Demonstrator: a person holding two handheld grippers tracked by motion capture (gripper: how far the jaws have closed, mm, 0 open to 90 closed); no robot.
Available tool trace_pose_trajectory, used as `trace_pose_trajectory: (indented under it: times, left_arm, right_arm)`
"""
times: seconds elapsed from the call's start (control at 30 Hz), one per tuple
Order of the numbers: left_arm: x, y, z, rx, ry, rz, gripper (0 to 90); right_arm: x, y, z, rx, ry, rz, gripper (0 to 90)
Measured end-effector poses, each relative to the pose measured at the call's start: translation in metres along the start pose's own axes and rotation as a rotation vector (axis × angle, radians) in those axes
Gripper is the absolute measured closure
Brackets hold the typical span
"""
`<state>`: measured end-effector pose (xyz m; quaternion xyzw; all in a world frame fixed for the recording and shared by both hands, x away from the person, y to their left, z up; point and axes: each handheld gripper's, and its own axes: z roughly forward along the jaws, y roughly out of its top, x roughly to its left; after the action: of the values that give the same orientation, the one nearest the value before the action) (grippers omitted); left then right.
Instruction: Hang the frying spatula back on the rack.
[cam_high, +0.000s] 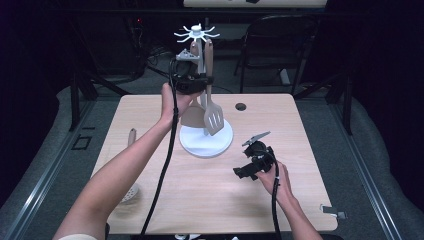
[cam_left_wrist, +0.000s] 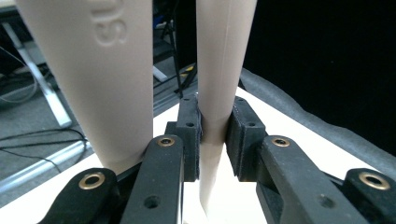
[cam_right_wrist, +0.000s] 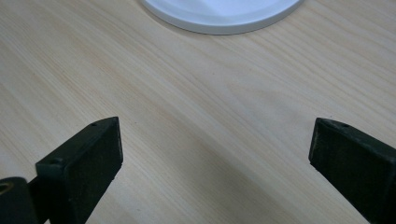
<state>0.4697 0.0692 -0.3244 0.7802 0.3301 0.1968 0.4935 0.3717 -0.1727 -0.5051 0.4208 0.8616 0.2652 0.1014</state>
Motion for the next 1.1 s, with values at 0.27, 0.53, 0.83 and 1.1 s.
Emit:
trace_pose_trajectory:
  times: [0.27,0.53,0.83,1.1]
  left_arm:
    - [-0.01,-0.006,-0.007,-0.018,0.023,0.076,66.4]
    - [-0.008,-0.014,-0.017,-0.028,-0.011,0.069,61.4]
    - [0.001,-0.024,-0.035,-0.048,-0.052,0.065,78.1]
    - [0.016,-0.013,-0.046,-0.055,-0.014,0.055,89.8]
  right_arm:
    - [0.002,0.0,0.001,0.005,0.007,-0.002,2.5]
    - [0.002,0.0,0.0,0.017,-0.006,-0.021,2.5]
    - [0.001,0.0,0.001,0.016,0.0,-0.01,2.7]
    - [0.001,0.002,0.004,0.022,0.005,-0.017,2.8]
